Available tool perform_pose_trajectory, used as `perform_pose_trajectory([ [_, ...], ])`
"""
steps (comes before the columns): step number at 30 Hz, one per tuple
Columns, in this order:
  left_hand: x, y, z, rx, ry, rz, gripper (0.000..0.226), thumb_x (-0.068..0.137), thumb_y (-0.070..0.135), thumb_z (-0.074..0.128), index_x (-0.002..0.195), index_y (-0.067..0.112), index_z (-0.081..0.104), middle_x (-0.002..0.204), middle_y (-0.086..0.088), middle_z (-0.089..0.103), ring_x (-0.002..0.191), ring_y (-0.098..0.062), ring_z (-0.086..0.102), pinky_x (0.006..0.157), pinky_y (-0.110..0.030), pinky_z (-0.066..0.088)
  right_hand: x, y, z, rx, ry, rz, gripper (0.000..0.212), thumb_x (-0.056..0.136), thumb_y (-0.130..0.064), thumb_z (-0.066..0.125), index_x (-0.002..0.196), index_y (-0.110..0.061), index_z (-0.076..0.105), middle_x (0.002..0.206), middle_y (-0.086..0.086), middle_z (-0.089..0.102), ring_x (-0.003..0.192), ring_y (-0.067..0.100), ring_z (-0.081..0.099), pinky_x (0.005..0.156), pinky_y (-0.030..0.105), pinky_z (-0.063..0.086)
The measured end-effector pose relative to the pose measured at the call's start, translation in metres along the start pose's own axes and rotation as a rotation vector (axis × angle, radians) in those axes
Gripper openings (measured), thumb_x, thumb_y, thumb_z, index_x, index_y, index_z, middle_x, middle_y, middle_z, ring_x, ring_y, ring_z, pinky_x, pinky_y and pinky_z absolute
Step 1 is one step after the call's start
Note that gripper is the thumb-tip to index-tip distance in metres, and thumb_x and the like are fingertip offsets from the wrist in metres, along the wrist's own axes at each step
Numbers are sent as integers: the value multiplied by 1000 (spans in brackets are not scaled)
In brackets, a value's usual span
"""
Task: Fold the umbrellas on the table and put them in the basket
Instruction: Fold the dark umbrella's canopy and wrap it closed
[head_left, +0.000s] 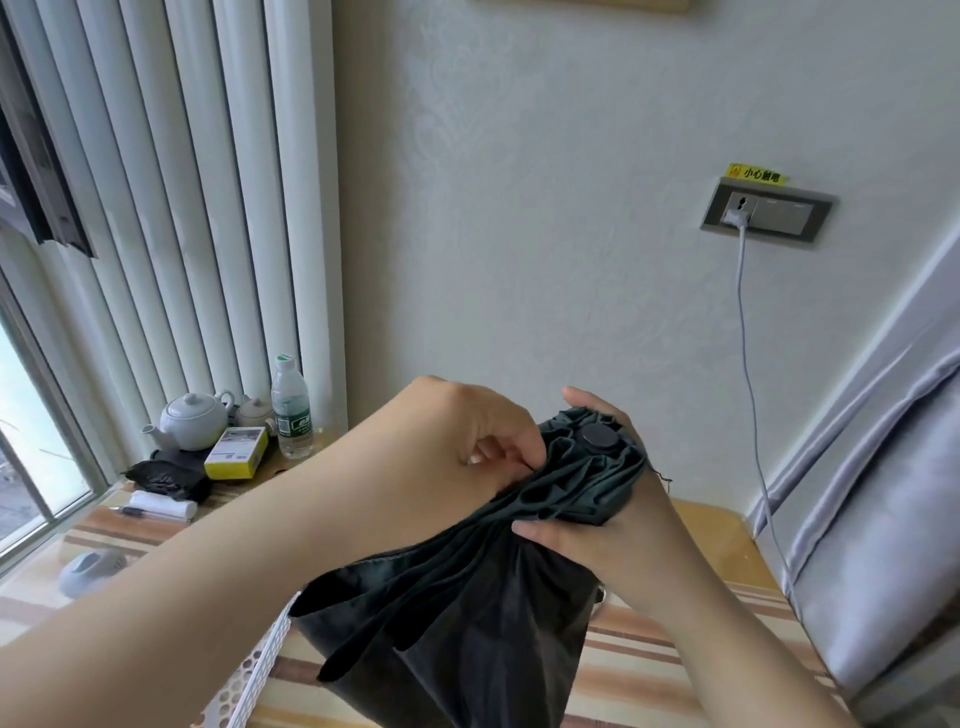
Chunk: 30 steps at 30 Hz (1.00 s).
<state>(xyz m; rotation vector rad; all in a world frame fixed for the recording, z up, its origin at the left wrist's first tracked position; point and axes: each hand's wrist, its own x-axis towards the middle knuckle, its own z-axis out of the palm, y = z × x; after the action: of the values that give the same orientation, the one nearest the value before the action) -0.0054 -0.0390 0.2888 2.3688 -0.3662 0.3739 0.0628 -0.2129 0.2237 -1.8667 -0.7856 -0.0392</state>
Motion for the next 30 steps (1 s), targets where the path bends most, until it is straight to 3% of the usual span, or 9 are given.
perform_pose_trajectory([
  [6, 8, -3, 7, -37, 81, -103, 39, 84, 7, 65, 66, 42, 62, 65, 14, 66, 68, 2, 62, 65, -6, 47, 0, -6, 5, -38, -44, 16, 93, 58, -17, 91, 123, -49, 33, 107, -49, 50, 104, -22, 50, 84, -2, 35],
  [9, 8, -1, 7, -139, 100, -142, 33, 82, 6, 66, 65, 35, 67, 67, 13, 69, 59, 3, 63, 60, -7, 48, 2, -7, 7, -51, -44, 4, 88, 60, -17, 90, 122, -48, 35, 108, -49, 50, 104, -23, 49, 83, -3, 35],
  [14, 6, -6, 6, -405, 83, -122, 17, 82, 2, 69, 76, 17, 73, 74, 2, 74, 70, -12, 71, 70, -20, 56, 2, -8, 8, -82, -4, -34, 77, 72, -12, 82, 123, -45, 35, 108, -37, 56, 101, -14, 56, 82, 1, 39],
  [17, 2, -11, 3, -479, 16, -107, 12, 83, 5, 70, 84, 17, 69, 86, -1, 74, 81, -21, 71, 84, -37, 57, 4, -3, 4, -43, 22, -39, 74, 75, 2, 76, 125, -38, 39, 102, -32, 60, 97, -9, 59, 80, 2, 40],
  [20, -2, -17, -7, -458, 69, -124, 19, 74, 26, 77, 87, 28, 63, 89, 4, 73, 83, -30, 70, 82, -51, 55, 9, 3, -3, -16, 9, -30, 60, 76, -2, 76, 122, -29, 49, 103, -20, 64, 103, 0, 60, 87, 10, 43],
  [24, -2, -9, -6, 55, -98, -148, 53, 61, 58, 74, 102, 55, 42, 102, 33, 51, 92, 15, 53, 77, -2, 42, 15, 10, -9, 18, -22, 1, 31, 72, -13, 71, 101, -17, 63, 97, -6, 69, 97, 10, 64, 85, 26, 50],
  [26, 0, -5, 6, 216, -136, -161, 46, 68, 59, 68, 106, 49, 44, 94, 29, 53, 83, 12, 51, 66, -2, 39, 18, 10, -8, -4, -103, 22, 43, 69, -20, 73, 110, -13, 60, 104, -4, 67, 103, 11, 63, 89, 31, 51],
  [28, 3, -6, 16, 197, -61, -127, 17, 83, 46, 64, 88, 33, 54, 74, 19, 57, 67, 5, 52, 58, -10, 39, 21, 10, -6, -23, -142, 57, 55, 67, -27, 72, 117, -13, 57, 108, -8, 65, 106, 8, 61, 90, 27, 50],
  [30, 5, -12, 23, 159, 3, -124, 27, 89, 28, 61, 66, 32, 48, 57, 19, 53, 59, 3, 48, 54, -13, 36, 23, 8, -6, -34, -113, 80, 52, 65, -24, 73, 114, -17, 58, 103, -14, 64, 102, 3, 61, 87, 21, 48],
])
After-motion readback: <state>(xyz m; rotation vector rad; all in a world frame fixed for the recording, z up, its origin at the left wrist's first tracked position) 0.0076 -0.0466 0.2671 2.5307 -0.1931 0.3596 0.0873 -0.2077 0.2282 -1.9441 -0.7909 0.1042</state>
